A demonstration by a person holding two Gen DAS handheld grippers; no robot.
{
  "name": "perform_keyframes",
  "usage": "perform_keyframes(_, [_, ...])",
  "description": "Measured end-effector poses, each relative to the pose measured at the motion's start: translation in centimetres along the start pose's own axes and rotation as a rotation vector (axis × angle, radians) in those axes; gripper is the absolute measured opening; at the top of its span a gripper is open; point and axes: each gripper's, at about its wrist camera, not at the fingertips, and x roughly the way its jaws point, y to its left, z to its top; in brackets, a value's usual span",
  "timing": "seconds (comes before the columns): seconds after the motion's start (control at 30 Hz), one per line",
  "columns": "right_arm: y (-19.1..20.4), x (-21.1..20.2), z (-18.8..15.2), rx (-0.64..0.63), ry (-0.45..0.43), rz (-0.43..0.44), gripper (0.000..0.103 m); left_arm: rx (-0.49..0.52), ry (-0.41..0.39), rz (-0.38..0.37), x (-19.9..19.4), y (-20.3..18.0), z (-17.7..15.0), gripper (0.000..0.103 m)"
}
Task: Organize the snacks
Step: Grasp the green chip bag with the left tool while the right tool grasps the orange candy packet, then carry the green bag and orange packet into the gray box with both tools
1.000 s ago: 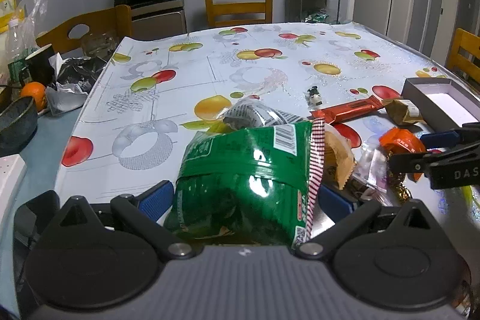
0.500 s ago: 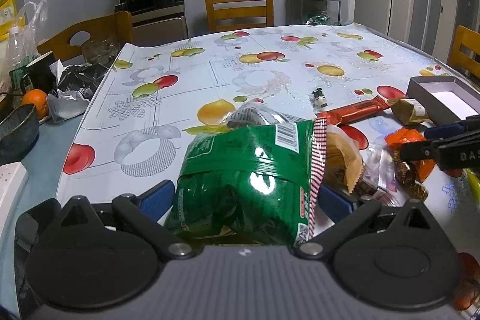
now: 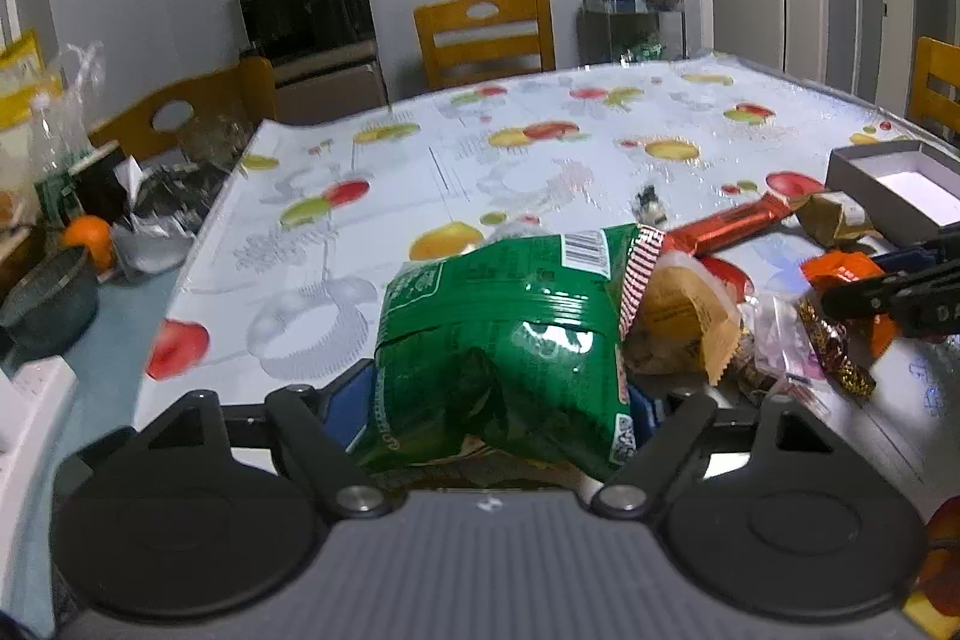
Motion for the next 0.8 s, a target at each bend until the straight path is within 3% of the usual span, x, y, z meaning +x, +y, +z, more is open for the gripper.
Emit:
perform_keyframes(0.33, [-0.5, -4.4, 1.3, 0.005, -0.095, 0.049, 0.038, 0.018, -0.097, 0.043, -3.8, -0.1, 2.0, 0.079])
perform_keyframes(0.53, [-2.8, -7.4, 2.0, 0.047, -0.167, 0.047, 0.038, 0.021, -0.167, -0.023, -6.6, -1.5, 4.9, 0.079])
perform_keyframes(0.8, [-8.1, -9.9, 1.2, 0.123, -0.199, -0.026, 0.038, 0.149, -0.22, -0.137, -7.6, -9.1, 9.4, 0.079])
